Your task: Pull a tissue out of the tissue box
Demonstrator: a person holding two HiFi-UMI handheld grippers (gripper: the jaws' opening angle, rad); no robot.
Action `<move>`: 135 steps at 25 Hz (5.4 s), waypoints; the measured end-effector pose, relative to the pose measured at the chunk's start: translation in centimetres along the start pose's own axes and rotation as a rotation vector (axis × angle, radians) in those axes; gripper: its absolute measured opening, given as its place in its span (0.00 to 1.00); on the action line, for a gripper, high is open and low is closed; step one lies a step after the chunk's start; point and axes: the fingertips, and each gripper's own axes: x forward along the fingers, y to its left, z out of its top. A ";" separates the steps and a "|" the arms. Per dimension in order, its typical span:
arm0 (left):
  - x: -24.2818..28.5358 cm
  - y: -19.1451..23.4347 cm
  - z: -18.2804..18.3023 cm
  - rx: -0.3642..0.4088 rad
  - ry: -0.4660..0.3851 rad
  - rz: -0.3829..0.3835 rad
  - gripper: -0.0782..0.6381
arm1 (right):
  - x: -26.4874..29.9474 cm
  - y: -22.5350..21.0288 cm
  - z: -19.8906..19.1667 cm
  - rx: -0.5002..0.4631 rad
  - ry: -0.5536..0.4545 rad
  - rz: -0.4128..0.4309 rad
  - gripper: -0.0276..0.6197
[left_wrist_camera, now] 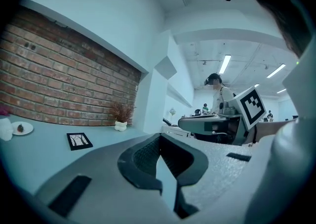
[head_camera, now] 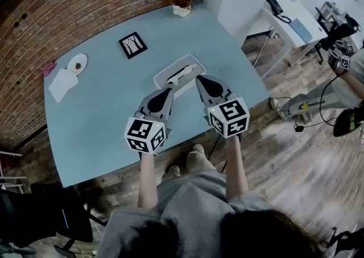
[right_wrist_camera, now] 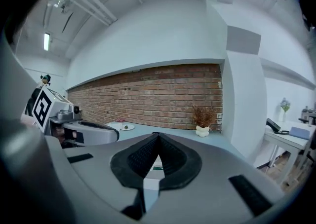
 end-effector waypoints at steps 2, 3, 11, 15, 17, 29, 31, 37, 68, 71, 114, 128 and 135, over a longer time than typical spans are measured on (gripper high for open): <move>0.7 0.6 -0.1 -0.013 -0.002 0.032 0.11 | 0.8 -0.8 0.0 -0.014 0.010 0.029 0.04; 1.1 0.8 -0.2 -0.021 -0.003 0.048 0.11 | 1.2 -1.1 0.0 -0.022 0.015 0.044 0.04; 2.9 2.0 -1.5 -0.073 0.005 0.180 0.11 | 4.0 -2.4 -2.1 -0.090 0.112 0.223 0.04; 3.0 2.3 -2.1 -0.088 0.028 0.192 0.11 | 5.7 -3.0 -3.6 -0.129 0.171 0.257 0.04; 2.9 2.8 -2.5 -0.095 0.041 0.197 0.11 | 6.6 -2.8 -4.1 -0.185 0.209 0.296 0.04; 2.5 5.3 -4.3 -0.119 0.077 0.223 0.11 | 9.9 -1.9 -8.2 -0.445 0.439 0.472 0.05; 2.6 5.4 -4.4 -0.125 0.079 0.222 0.11 | 10.2 -1.7 -8.6 -0.482 0.461 0.496 0.05; 2.4 5.9 -4.9 -0.114 0.100 0.239 0.11 | 10.7 -1.2 -10.0 -0.571 0.551 0.567 0.13; 2.0 7.9 -6.7 -0.128 0.152 0.288 0.11 | 13.9 -0.2 -13.7 -0.789 0.665 0.663 0.05; 2.2 7.9 -6.7 -0.135 0.148 0.284 0.11 | 14.0 -0.1 -13.0 -0.793 0.649 0.660 0.05; 1.9 4.9 -5.1 -0.079 0.122 0.226 0.11 | 10.4 0.3 -8.3 -0.784 0.514 0.578 0.05; 0.7 4.1 -4.6 -0.061 0.105 0.198 0.11 | 8.9 0.3 -7.2 -0.764 0.486 0.513 0.05; 0.3 3.5 -4.5 -0.050 0.102 0.178 0.11 | 8.0 -0.2 -6.8 -0.747 0.472 0.464 0.05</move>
